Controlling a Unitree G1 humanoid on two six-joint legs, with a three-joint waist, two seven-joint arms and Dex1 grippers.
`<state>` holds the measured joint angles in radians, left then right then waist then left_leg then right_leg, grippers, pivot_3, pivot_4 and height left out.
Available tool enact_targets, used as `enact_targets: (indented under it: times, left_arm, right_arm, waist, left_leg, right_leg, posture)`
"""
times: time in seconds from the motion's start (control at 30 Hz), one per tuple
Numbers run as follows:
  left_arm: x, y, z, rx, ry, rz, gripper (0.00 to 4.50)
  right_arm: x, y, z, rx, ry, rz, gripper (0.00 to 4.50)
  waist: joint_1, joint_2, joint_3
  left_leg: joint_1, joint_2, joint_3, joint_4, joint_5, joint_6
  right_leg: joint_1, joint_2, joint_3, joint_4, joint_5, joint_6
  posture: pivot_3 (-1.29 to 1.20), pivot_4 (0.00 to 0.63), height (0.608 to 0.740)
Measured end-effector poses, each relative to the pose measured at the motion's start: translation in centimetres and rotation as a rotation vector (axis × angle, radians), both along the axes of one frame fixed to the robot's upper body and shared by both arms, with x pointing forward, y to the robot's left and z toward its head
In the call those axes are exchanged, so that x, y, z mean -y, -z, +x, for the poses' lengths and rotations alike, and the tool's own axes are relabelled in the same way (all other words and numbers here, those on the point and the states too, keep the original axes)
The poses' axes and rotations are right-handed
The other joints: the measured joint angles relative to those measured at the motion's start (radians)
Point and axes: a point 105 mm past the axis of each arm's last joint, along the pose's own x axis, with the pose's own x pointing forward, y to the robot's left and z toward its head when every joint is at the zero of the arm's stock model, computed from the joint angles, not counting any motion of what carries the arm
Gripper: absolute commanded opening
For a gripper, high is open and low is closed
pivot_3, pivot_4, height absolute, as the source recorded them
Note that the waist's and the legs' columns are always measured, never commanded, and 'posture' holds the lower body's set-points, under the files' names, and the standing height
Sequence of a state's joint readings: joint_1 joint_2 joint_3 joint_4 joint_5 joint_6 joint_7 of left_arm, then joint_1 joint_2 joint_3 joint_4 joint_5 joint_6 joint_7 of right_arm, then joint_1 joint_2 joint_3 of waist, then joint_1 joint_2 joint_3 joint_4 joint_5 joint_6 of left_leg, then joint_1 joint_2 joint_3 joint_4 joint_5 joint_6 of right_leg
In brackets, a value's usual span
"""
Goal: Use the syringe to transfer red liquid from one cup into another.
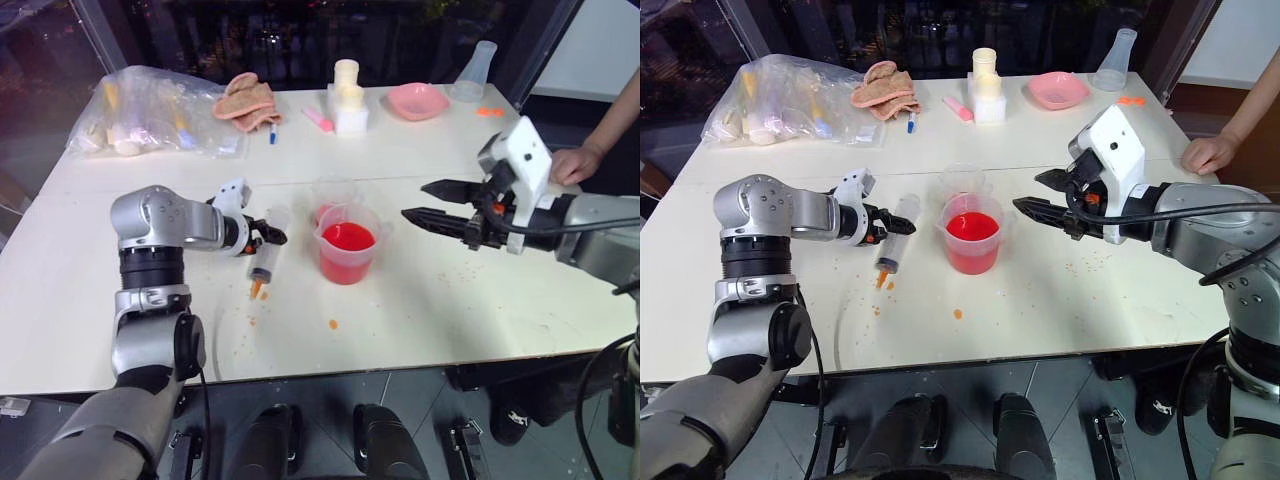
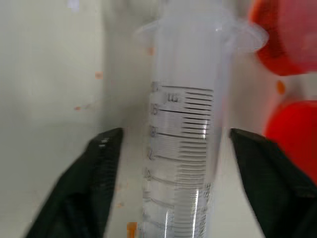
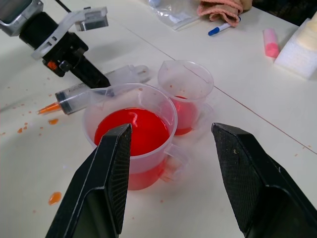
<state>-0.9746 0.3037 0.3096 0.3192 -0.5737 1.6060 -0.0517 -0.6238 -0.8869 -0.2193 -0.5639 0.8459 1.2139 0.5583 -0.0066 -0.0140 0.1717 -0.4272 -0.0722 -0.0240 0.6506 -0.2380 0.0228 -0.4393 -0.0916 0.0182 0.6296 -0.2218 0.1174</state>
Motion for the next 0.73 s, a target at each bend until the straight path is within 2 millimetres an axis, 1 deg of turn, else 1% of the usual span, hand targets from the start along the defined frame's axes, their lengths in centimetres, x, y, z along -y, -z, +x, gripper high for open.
enact_targets:
  times: [0.07, 0.17, 0.33, 0.43, 0.47, 0.5, 0.53, 0.63, 0.73]
  left_arm:
    - [0.0, -0.4, 0.0, 0.02, 0.001, 0.001, 4.46]
    - [-0.7, -0.9, -0.5, 0.064, 0.018, -0.011, 4.46]
    - [-1.7, -4.1, -1.0, 0.197, 0.071, -0.019, 4.46]
    - [-2.0, -5.3, -1.9, 0.243, 0.129, -0.014, 4.46]
    - [-2.1, -5.4, -2.0, 0.25, 0.135, -0.013, 4.46]
    - [-2.4, -5.7, -2.3, 0.262, 0.149, -0.006, 4.46]
    - [-2.8, -6.3, -3.3, 0.302, 0.187, 0.005, 4.46]
    - [-3.1, -7.6, -5.1, 0.375, 0.27, 0.028, 4.46]
    - [-3.5, -7.5, -7.2, 0.374, 0.365, 0.057, 4.46]
  right_arm:
    - [-0.1, 0.1, 0.0, 0.0, -0.008, -0.005, 2.66]
    - [0.1, 0.3, -0.3, -0.005, -0.034, -0.035, 2.66]
    - [-0.1, 0.4, -0.7, -0.008, -0.109, -0.068, 2.66]
    - [-0.1, 0.5, -1.0, -0.013, -0.154, -0.096, 2.66]
    - [-0.1, 0.6, -1.1, -0.014, -0.163, -0.098, 2.66]
    - [-0.1, 0.6, -1.1, -0.015, -0.175, -0.1, 2.66]
    - [-0.1, 0.8, -1.2, -0.025, -0.206, -0.116, 2.66]
    - [0.0, 0.9, -1.0, -0.023, -0.24, -0.129, 2.66]
    - [-0.2, 1.2, -1.0, -0.027, -0.276, -0.141, 2.66]
  waist:
    - [0.0, 0.0, 0.0]
    - [-0.002, 0.0, 0.0]
    - [-0.002, 0.0, 0.0]
    - [-0.003, 0.0, 0.0]
    - [-0.003, 0.0, 0.0]
    - [-0.003, 0.0, 0.0]
    - [-0.006, 0.0, 0.0]
    - [-0.005, 0.0, 0.0]
    - [-0.005, 0.0, 0.0]
  left_leg:
    - [0.0, 0.0, 0.0, 0.0, 0.0, 0.0]
    - [0.0, 0.0, 0.0, 0.0, 0.0, 0.0]
    - [0.0, 0.0, 0.0, 0.0, 0.0, 0.0]
    - [0.0, 0.0, 0.0, 0.0, 0.0, 0.0]
    - [0.0, 0.0, 0.0, 0.0, 0.0, 0.0]
    - [0.0, 0.0, 0.0, 0.0, 0.0, 0.0]
    - [0.0, 0.0, 0.0, -0.001, 0.0, 0.0]
    - [0.0, 0.0, 0.0, -0.001, 0.0, 0.0]
    - [0.0, 0.0, 0.0, -0.001, 0.0, 0.0]
  right_leg:
    - [0.0, 0.0, 0.0, 0.0, 0.0, 0.0]
    - [0.0, 0.0, 0.0, 0.0, 0.0, 0.0]
    - [0.0, 0.0, 0.0, 0.0, 0.0, 0.0]
    - [0.0, 0.0, 0.0, 0.0, 0.0, 0.0]
    - [0.0, 0.0, 0.0, 0.0, 0.0, 0.0]
    - [0.0, 0.0, 0.0, -0.001, 0.0, 0.0]
    - [-0.001, 0.0, 0.001, 0.0, 0.0, -0.001]
    - [0.0, -0.001, 0.0, -0.001, 0.0, -0.001]
    - [0.0, -0.001, 0.0, -0.001, -0.001, -0.001]
  posture:
    - [0.0, 0.15, 0.74]
    - [0.0, 0.15, 0.74]
    - [0.0, 0.15, 0.74]
    - [0.0, 0.15, 0.74]
    - [0.0, 0.15, 0.74]
    - [0.0, 0.15, 0.74]
    - [0.0, 0.15, 0.74]
    - [0.0, 0.15, 0.74]
    - [0.0, 0.15, 0.74]
